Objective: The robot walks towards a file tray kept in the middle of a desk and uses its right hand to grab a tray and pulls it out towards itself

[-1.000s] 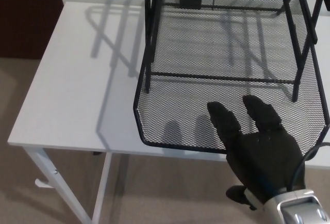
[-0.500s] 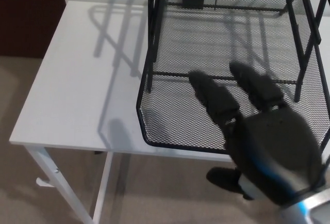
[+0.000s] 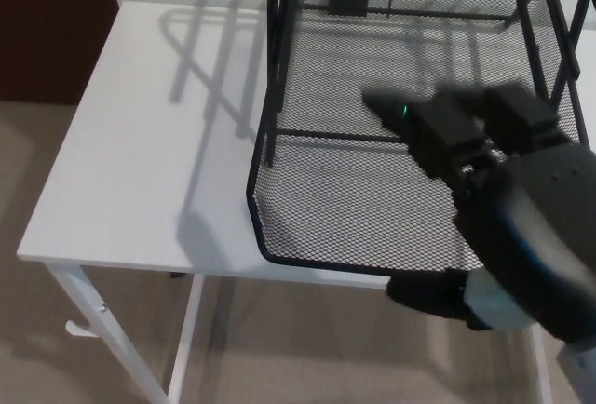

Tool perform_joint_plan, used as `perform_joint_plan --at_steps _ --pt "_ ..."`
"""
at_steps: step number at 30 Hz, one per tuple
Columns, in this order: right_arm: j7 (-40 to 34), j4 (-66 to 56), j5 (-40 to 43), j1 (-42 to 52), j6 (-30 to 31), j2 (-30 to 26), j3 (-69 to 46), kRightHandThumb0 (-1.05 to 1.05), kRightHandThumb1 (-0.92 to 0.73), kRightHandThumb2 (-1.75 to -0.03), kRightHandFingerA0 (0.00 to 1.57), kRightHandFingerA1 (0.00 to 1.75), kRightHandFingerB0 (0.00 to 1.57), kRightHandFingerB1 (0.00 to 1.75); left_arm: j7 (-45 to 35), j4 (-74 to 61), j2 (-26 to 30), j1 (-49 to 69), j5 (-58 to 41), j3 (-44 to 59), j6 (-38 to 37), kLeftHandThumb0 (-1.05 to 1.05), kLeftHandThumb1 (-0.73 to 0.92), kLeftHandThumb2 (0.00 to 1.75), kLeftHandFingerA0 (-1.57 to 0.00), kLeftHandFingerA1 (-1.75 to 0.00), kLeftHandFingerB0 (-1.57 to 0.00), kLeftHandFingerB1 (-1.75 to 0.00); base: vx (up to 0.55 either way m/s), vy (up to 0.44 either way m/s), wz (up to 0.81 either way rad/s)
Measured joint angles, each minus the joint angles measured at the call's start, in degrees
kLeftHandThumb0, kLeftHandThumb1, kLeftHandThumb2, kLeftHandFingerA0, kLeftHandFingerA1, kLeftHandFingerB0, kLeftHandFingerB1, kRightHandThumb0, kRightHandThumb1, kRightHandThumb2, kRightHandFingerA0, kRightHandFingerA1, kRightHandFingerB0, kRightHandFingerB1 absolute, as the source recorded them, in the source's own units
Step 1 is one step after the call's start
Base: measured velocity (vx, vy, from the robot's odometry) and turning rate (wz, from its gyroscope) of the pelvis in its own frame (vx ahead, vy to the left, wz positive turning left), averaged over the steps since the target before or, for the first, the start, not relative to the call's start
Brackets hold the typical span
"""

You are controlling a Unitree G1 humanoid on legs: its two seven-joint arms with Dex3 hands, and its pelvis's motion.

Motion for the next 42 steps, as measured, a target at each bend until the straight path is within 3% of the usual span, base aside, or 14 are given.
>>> perform_joint_plan --at_steps 1,2,20,21,22,25,26,27,28,29,30,32,33,42 --pt "0.17 0.05 0.87 0.53 -0.19 -0.94 -0.84 -0.35 -0.4 -0.83 0.85 0.71 0.79 0.69 0.0 0.01 -0.02 -0.06 0.0 0.0 0.0 -0.63 0.35 0.53 -0.53 -0.4 -0.36 -0.51 0.0 0.0 0.0" --pt "0.41 0.14 1.68 0.98 -0.23 -1.76 -1.72 -0.24 -0.57 -0.62 0.93 0.58 0.86 0.55 0.0 0.01 -0.03 -0.09 0.0 0.0 0.0 -0.62 0.36 0.53 -0.53 -0.4 -0.37 -0.5 0.0 0.0 0.0" --pt "5.26 2.54 17.53 9.77 -0.3 -14.48 -18.57 -0.24 -0.57 -0.62 0.93 0.58 0.86 0.55 -0.01 0.21 -0.12 -0.3 0.0 0.0 0.0 -0.56 0.38 0.53 -0.5 -0.41 -0.34 -0.48 0.0 0.0 0.0" --pt "5.57 2.67 18.6 10.36 -0.3 -15.01 -19.55 -0.24 -0.57 -0.62 0.93 0.58 0.86 0.55 -0.01 0.2 -0.12 -0.3 0.0 0.0 0.0 -0.58 0.27 0.73 -0.45 -0.52 -0.33 -0.54 0.0 0.0 0.0" --pt "5.8 2.75 19.44 10.82 -0.3 -15.4 -20.3 -0.24 -0.57 -0.62 0.93 0.58 0.86 0.55 -0.01 0.2 -0.12 -0.31 0.0 0.0 0.0 -0.58 0.37 0.53 -0.52 -0.4 -0.36 -0.48 0.0 0.0 0.0" --pt "6.58 3.05 22.5 12.64 -0.31 -17.03 -22.93 -0.24 -0.57 -0.62 0.93 0.58 0.86 0.55 -0.01 0.2 -0.13 -0.35 0.0 0.0 0.0 -0.6 0.37 0.53 -0.52 -0.41 -0.35 -0.49 0.0 0.0 0.0" --pt "6.8 3.11 23.2 13.03 -0.31 -17.34 -23.59 -0.5 -0.34 -0.55 1.36 0.74 1.37 0.62 -0.01 0.2 -0.13 -0.38 0.0 0.0 0.0 -0.64 0.36 0.53 -0.56 -0.41 -0.37 -0.5 0.0 0.0 0.0" --pt "7.01 3.13 24.1 13.54 -0.36 -17.6 -24.15 -0.33 -0.21 -0.47 1.45 0.87 1.27 0.73 -0.02 0.21 -0.13 -0.44 0.0 0.0 0.0 -0.64 0.35 0.53 -0.55 -0.41 -0.37 -0.5 0.0 0.0 0.0" --pt "7.26 3.09 24.96 14.16 -0.48 -17.58 -24.28 -0.64 -0.28 -0.52 1.41 0.67 1.25 0.63 -0.02 0.21 -0.13 -0.48 0.0 0.0 0.0 -0.62 0.34 0.52 -0.55 -0.41 -0.38 -0.51 0.0 0.0 0.0" --pt "7.84 3.02 26.12 15.33 -0.53 -17.53 -24.32 -0.7 -0.36 -0.56 1.36 0.66 1.18 0.63 -0.03 0.21 -0.13 -0.57 0.0 0.0 0.0 -0.62 0.34 0.52 -0.54 -0.41 -0.38 -0.51 0.0 0.0 0.0" --pt "8.36 3.03 27.1 16.29 -0.55 -17.43 -24.32 -0.66 -0.2 -0.75 1.13 0.72 1.05 0.7 -0.03 0.21 -0.13 -0.64 0.0 0.0 0.0 -0.63 0.33 0.52 -0.56 -0.41 -0.38 -0.5 0.0 0.0 0.0" --pt "9.65 3.12 29.2 18.21 -0.6 -17.18 -24.32 -0.65 -0.23 -0.77 1.05 0.69 1.01 0.69 -0.04 0.22 -0.13 -0.71 0.0 0.0 0.0 -0.63 0.34 0.52 -0.57 -0.41 -0.39 -0.5 0.0 0.0 0.0" --pt "10.09 3.19 29.85 18.77 -0.6 -17.08 -24.34 -0.46 -0.27 -0.57 1.1 0.62 1.02 0.59 -0.04 0.22 -0.13 -0.73 0.0 0.0 0.0 -0.65 0.33 0.53 -0.59 -0.41 -0.39 -0.5 0.0 0.0 0.0" --pt "16.32 5.05 38.81 25.19 -0.57 -16.64 -24.87 -0.5 -0.26 -0.56 1.29 0.72 1.07 0.65 -0.06 0.24 -0.13 -1.23 0.0 0.01 0.0 -0.65 0.34 0.53 -0.58 -0.41 -0.37 -0.5 0.0 0.0 0.0"
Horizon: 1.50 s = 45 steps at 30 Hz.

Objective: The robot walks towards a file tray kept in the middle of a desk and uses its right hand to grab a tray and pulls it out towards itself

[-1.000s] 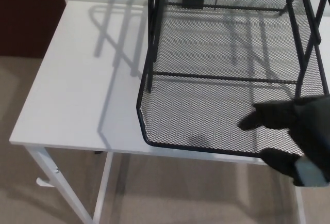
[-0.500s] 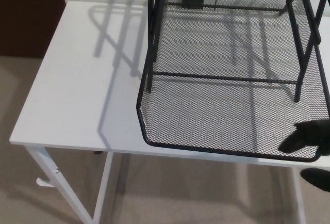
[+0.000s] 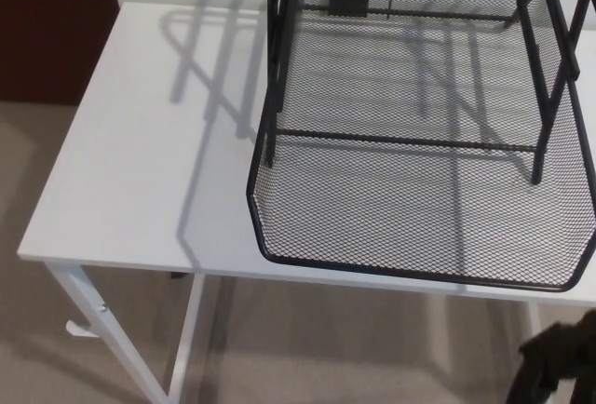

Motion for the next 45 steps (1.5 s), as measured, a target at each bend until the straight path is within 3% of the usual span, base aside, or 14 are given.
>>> perform_joint_plan --at_steps 3,4,7,8,13,16,17,18,19,26,29,39,40,45 --pt "2.35 1.54 2.96 1.39 0.11 0.18 -0.38 -0.39 -0.26 -0.79 1.17 0.94 0.98 0.84 0.0 0.0 0.0 -0.12 0.0 0.0 0.0 -0.6 0.35 0.52 -0.57 -0.4 -0.38 -0.48 0.0 0.0 0.0" --pt "2.99 2.14 3.76 1.71 0.16 0.23 -0.59 -0.33 -0.47 -0.57 1.16 0.77 0.94 0.71 0.0 0.0 0.0 -0.15 0.0 0.0 0.0 -0.64 0.34 0.53 -0.57 -0.41 -0.38 -0.49 0.0 0.0 0.0" --pt "5.01 4.75 6.45 2.64 0.65 0.65 -1.61 -0.4 -0.43 -0.83 0.66 0.73 0.5 0.64 -0.04 -0.01 0.01 -0.17 0.0 0.03 0.0 -0.63 0.36 0.53 -0.59 -0.41 -0.37 -0.48 0.0 0.0 0.0" --pt "5.38 5.57 7.06 2.75 0.92 0.96 -1.87 -0.33 -0.6 -0.58 0.56 0.62 0.47 0.54 -0.06 -0.01 0.01 -0.17 0.0 0.03 0.0 -0.64 0.35 0.54 -0.58 -0.41 -0.37 -0.48 0.0 0.0 0.0" --pt "5.69 15.08 10.33 1.03 2.92 6.9 -3.69 -0.21 -0.64 -0.59 0.35 0.58 0.54 0.62 -0.31 0.03 0.08 -0.39 -0.01 0.23 0.01 -0.64 0.35 0.53 -0.5 -0.41 -0.35 -0.49 0.0 0.0 0.0" --pt "5.07 20.96 10.95 -1.25 3.35 9.67 -3.9 -0.31 -0.69 -0.66 0.21 0.5 0.28 0.48 -0.44 0.19 0.08 -0.77 -0.07 0.42 0.0 -0.64 0.36 0.53 -0.51 -0.44 -0.33 -0.51 0.0 0.0 0.0" --pt "4.87 22.77 11.04 -1.99 3.39 10.3 -3.93 -0.31 -0.7 -0.67 0.13 0.45 0.14 0.41 -0.49 0.29 0.08 -0.96 -0.1 0.48 0.0 -0.69 0.29 0.77 -0.5 -0.53 -0.31 -0.56 0.0 0.0 0.0" --pt "4.63 24.94 11.14 -2.85 3.43 11.06 -4.03 -0.23 -0.74 -1.13 0.06 0.54 0.04 0.52 -0.54 0.41 0.07 -1.2 -0.14 0.56 0.01 -0.66 0.37 0.52 -0.51 -0.43 -0.33 -0.51 0.0 0.0 0.0" --pt "4.4 27.21 11.24 -3.77 3.48 11.76 -4.15 -0.46 -0.66 -0.76 0.03 0.35 0.03 0.31 -0.58 0.48 0.08 -1.42 -0.17 0.64 0.0 -0.67 0.38 0.53 -0.47 -0.4 -0.32 -0.5 0.0 0.0 0.0" --pt "2.65 41.49 11.88 -9.41 3.64 14.89 -6.08 -0.52 -0.64 -0.81 0.0 0.24 0.0 0.18 -1.01 1.3 0.13 -3.09 -0.3 1.71 0.02 -0.63 0.29 0.76 -0.38 -0.51 -0.28 -0.52 0.0 0.0 0.0" --pt "1.75 48.38 12.28 -11.69 3.72 15.8 -7.07 -0.53 -0.65 -0.81 0.0 0.23 0.0 0.16 -1.1 2.15 0.22 -4.23 -0.32 2.36 0.03 -0.6 0.39 0.53 -0.45 -0.39 -0.33 -0.44 0.0 0.0 0.0" --pt "-1.76 70.0 13.5 -17.67 3.79 16.76 -10.53 -0.42 -0.76 -0.62 0.0 0.26 0.0 0.2 -1.15 4.53 0.33 -7.66 -0.38 4.22 1.2 -0.63 0.3 0.77 -0.35 -0.5 -0.27 -0.55 0.0 0.0 0.0" --pt "-2.12 71.86 13.61 -18.13 3.78 16.85 -10.81 -0.42 -0.76 -0.62 0.0 0.26 0.0 0.23 -1.16 4.74 0.34 -7.89 -0.39 4.45 1.32 -0.62 0.42 0.54 -0.42 -0.38 -0.3 -0.48 0.0 0.0 0.0" --pt "-4.41 82.68 14.56 -21.08 3.58 17.43 -13.12 -0.47 -0.66 -0.82 0.0 0.25 0.0 0.22 -1.16 6.48 0.54 -9.4 -0.44 5.67 2.41 -0.6 0.43 0.54 -0.4 -0.37 -0.3 -0.48 0.0 0.0 0.0"
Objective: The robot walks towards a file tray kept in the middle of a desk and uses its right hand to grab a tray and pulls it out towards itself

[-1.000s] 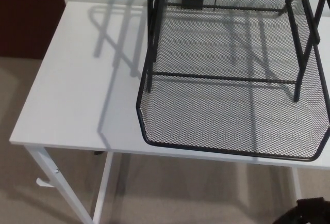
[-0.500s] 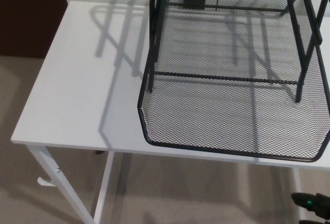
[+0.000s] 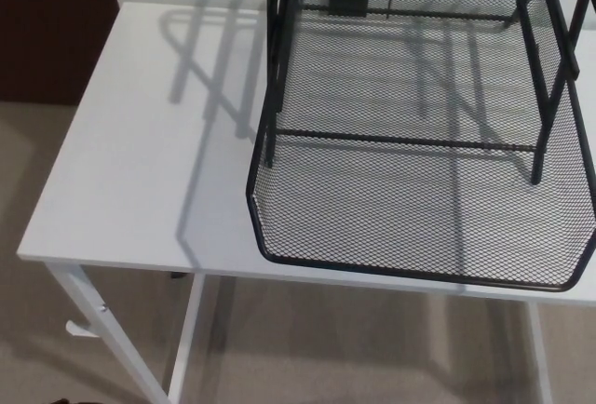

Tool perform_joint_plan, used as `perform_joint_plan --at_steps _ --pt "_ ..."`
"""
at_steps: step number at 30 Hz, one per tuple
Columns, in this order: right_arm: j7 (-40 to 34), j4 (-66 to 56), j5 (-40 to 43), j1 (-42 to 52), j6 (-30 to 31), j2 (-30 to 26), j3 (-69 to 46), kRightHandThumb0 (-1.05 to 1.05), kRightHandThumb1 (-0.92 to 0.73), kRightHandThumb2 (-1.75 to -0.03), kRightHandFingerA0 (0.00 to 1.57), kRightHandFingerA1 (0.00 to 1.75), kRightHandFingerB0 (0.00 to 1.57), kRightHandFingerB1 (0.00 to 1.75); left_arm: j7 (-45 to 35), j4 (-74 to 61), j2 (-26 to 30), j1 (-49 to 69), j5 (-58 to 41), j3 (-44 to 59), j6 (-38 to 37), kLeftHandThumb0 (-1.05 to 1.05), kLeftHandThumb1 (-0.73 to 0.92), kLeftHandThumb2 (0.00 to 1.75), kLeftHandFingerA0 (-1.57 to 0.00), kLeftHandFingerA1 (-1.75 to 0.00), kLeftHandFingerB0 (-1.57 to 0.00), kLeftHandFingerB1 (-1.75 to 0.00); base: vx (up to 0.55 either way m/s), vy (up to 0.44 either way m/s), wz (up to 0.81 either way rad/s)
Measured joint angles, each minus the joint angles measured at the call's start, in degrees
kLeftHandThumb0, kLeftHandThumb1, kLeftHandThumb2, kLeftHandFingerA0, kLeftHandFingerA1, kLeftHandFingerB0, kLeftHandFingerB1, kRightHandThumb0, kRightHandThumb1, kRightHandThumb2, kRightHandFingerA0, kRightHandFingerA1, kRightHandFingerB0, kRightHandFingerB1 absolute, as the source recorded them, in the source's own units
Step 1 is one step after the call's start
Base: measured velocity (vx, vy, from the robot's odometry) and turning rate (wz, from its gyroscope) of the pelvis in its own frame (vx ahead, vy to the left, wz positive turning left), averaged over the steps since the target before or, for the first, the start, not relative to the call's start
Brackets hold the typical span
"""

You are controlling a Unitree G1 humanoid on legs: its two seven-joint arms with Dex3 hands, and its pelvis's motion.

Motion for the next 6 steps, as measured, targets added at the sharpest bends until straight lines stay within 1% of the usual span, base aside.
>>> perform_joint_plan --at_steps 3,4,5,6 --pt "-1.5 6.09 0.78 -1.89 -0.44 0.28 -1.54 -0.47 -0.66 -0.82 0.0 0.26 0.0 0.24 -0.01 1.15 0.23 -0.91 -0.08 0.92 0.89 -0.6 0.43 0.55 -0.4 -0.38 -0.3 -0.49 0.0 0.0 0.0" --pt "-2.06 7.91 0.98 -2.46 -0.7 0.31 -1.97 -0.41 -0.77 -0.62 0.0 0.27 0.0 0.25 -0.01 1.54 0.34 -1.22 -0.14 1.29 1.21 -0.6 0.43 0.55 -0.4 -0.38 -0.3 -0.49 0.0 0.0 0.0" --pt "-2.91 10.66 1.28 -3.36 -1.23 0.31 -2.67 -0.42 -0.71 -0.69 0.03 0.22 0.01 0.19 -0.03 2.07 0.6 -1.66 -0.23 1.76 1.73 -0.6 0.43 0.55 -0.41 -0.38 -0.3 -0.5 0.0 0.0 0.0" --pt "-3.25 11.66 1.4 -3.65 -1.43 0.31 -2.93 -0.47 -0.65 -0.82 0.0 0.26 0.0 0.24 -0.04 2.28 0.72 -1.83 -0.28 1.91 1.97 -0.61 0.42 0.55 -0.41 -0.38 -0.31 -0.5 0.0 0.0 0.0"
